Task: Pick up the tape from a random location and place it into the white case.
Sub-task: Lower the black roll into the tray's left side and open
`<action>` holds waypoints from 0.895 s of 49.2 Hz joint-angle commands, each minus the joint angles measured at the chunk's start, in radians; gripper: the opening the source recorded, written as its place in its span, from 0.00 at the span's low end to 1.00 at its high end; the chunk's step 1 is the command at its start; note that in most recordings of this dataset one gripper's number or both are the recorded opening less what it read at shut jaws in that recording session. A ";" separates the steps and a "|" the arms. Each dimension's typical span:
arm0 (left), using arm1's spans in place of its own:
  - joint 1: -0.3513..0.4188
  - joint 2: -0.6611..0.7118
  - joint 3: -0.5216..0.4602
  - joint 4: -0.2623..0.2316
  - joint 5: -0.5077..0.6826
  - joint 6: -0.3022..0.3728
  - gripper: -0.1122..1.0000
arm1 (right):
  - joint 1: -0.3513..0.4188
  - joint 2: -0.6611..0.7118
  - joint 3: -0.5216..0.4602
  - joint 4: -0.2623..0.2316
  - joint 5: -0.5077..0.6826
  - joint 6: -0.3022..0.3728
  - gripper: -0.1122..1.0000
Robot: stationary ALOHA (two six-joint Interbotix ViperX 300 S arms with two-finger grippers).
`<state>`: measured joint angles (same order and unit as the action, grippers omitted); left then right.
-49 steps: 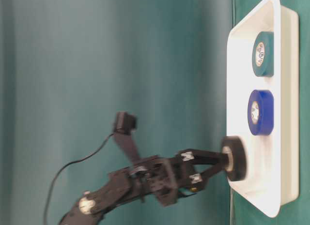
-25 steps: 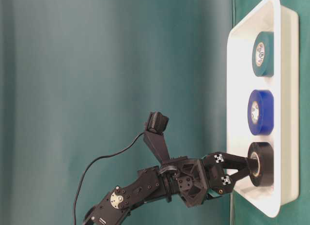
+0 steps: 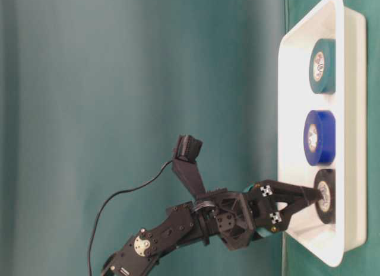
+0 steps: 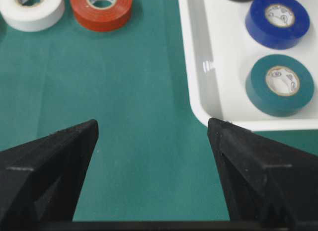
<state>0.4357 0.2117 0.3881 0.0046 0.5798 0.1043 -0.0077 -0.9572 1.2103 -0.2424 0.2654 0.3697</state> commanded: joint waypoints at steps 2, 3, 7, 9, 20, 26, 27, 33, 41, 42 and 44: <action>0.002 -0.020 -0.008 -0.002 -0.012 0.002 0.78 | 0.000 0.009 -0.028 0.000 -0.005 -0.002 0.86; 0.002 -0.020 -0.008 -0.002 -0.011 0.002 0.83 | 0.000 0.009 -0.028 0.000 -0.005 -0.002 0.86; 0.002 -0.021 -0.006 -0.002 -0.012 0.003 0.96 | 0.000 0.009 -0.026 0.000 -0.005 -0.002 0.86; 0.002 -0.021 -0.005 -0.002 -0.011 0.003 0.96 | 0.000 0.009 -0.028 0.000 -0.005 -0.002 0.86; 0.002 -0.069 -0.008 -0.002 0.023 0.005 0.94 | 0.000 0.009 -0.028 0.000 -0.005 -0.002 0.86; 0.000 -0.140 -0.017 -0.002 0.055 0.006 0.94 | 0.000 0.009 -0.029 0.000 -0.005 0.000 0.86; 0.002 -0.152 -0.018 -0.002 0.061 0.006 0.94 | 0.000 0.009 -0.029 0.000 -0.005 0.000 0.86; 0.002 -0.221 -0.028 0.002 0.115 0.006 0.94 | 0.000 0.009 -0.029 0.000 -0.005 0.000 0.86; 0.002 -0.282 -0.040 0.005 0.190 0.006 0.94 | 0.000 0.009 -0.029 0.000 -0.005 0.000 0.86; 0.002 -0.287 -0.041 0.005 0.195 0.006 0.94 | 0.000 0.009 -0.029 0.000 -0.005 0.000 0.86; 0.000 -0.298 -0.046 0.005 0.195 0.006 0.94 | 0.000 0.009 -0.029 0.000 -0.005 0.000 0.86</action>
<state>0.4357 -0.0414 0.3712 0.0061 0.7685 0.1120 -0.0077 -0.9557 1.2072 -0.2424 0.2654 0.3697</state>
